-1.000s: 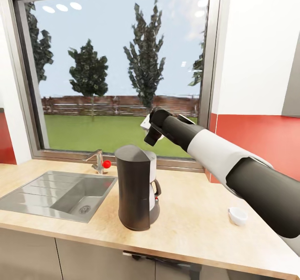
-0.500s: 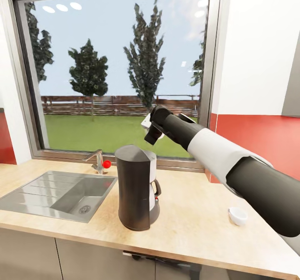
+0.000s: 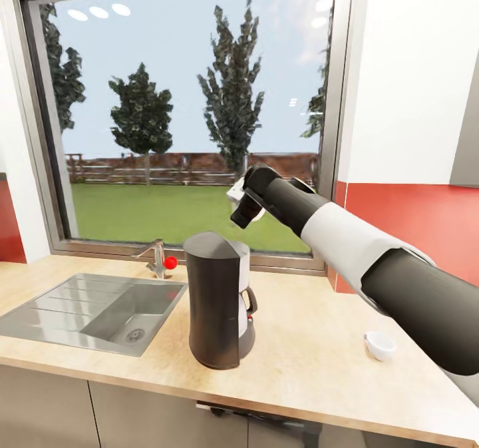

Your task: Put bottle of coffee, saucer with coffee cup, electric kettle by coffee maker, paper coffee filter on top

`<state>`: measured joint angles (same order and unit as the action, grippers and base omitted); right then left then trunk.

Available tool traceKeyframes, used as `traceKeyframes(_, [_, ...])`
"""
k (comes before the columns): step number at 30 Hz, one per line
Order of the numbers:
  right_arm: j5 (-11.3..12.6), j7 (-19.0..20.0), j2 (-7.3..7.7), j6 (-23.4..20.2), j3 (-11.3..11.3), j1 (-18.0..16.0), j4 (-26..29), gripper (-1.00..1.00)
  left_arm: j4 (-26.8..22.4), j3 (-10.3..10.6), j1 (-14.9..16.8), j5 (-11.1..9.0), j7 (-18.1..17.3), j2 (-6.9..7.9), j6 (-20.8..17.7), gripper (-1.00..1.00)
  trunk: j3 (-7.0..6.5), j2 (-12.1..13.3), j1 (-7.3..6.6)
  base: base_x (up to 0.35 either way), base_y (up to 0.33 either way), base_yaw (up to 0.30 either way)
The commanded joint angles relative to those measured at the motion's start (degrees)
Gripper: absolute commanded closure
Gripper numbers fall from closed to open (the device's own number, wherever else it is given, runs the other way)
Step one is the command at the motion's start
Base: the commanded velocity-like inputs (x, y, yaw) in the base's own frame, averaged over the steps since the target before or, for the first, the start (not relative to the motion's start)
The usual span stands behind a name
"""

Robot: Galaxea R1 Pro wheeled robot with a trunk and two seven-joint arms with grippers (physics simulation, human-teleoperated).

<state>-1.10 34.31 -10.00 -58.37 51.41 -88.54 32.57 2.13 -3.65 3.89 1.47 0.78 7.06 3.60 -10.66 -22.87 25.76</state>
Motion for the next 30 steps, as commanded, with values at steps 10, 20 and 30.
traceKeyframes(10, [0.0, 0.2, 0.00, -0.2, -0.6, 0.0, -3.2, 1.00, 0.2, -0.4, 0.1, 0.1, 0.2, -0.07, 0.3, -1.00, 0.03, 0.0, 0.02, 0.000, 0.000, 0.000])
traceKeyframes(20, [0.0, 0.8, 0.00, -0.2, -0.4, 0.0, -3.8, 1.00, 0.2, -0.5, 0.1, 0.1, 0.2, -0.03, 0.3, -1.00, 0.03, 0.0, 0.02, 0.000, 0.000, 0.000])
traceKeyframes(30, [0.2, 0.9, 0.00, -0.2, -0.4, 0.0, -3.8, 1.00, 0.2, -0.5, 0.1, 0.1, 0.2, -0.03, 0.3, -1.00, 0.03, 0.0, 0.02, 0.000, 0.000, 0.000])
